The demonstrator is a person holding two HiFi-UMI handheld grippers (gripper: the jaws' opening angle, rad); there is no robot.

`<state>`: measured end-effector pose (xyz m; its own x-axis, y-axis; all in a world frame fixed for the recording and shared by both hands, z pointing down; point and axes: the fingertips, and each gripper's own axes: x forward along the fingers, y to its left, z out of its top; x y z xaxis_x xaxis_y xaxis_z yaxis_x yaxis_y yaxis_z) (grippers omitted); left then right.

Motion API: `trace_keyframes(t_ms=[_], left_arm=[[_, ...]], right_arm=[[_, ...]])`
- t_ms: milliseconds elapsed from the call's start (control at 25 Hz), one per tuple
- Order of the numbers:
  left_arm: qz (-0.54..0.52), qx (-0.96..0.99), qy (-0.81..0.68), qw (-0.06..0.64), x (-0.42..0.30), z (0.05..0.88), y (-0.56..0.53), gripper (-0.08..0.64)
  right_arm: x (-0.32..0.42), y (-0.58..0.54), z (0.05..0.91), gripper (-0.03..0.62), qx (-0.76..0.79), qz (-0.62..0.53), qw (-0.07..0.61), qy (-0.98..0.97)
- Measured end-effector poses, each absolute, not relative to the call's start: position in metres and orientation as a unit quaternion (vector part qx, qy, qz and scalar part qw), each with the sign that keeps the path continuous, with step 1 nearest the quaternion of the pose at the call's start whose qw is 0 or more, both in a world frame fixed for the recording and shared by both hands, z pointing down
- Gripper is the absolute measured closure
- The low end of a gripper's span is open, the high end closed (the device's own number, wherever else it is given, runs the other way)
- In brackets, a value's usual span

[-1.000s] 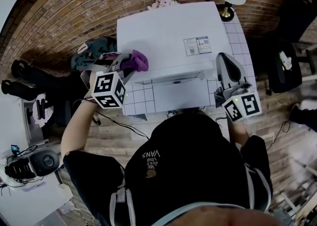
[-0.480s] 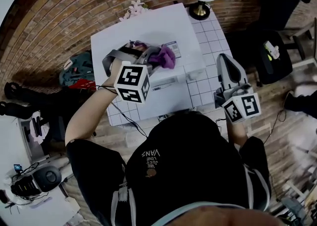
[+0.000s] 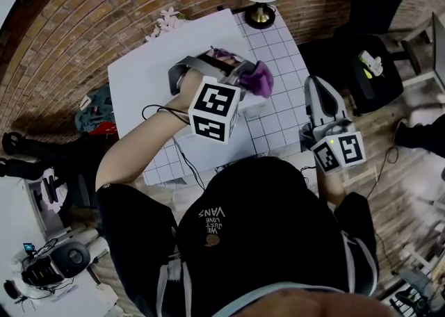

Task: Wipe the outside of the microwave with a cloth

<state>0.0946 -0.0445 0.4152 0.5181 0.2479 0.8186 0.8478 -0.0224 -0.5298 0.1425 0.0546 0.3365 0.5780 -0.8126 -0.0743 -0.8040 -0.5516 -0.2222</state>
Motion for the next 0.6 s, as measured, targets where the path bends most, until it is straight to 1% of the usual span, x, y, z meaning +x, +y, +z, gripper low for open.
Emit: trace_keyframes(t_ms=[200,400,600], left_arm=[[-0.249,-0.696,-0.396,0.544,0.103,0.401,-0.040,0.426],[-0.221,-0.791,-0.359,0.443,0.104,0.374,-0.054,0.426],[-0.178,-0.859,-0.305,0.370,0.079,0.344,-0.098,0.426]], right_arm=[[0.143,0.049,0.336,0.595,-0.870,-0.020,0.119,0.478],[0.129,0.023,0.335,0.595,-0.842,-0.029,0.114,0.527],[0.105,-0.014,0.326,0.595,-0.824,-0.022,0.108,0.555]])
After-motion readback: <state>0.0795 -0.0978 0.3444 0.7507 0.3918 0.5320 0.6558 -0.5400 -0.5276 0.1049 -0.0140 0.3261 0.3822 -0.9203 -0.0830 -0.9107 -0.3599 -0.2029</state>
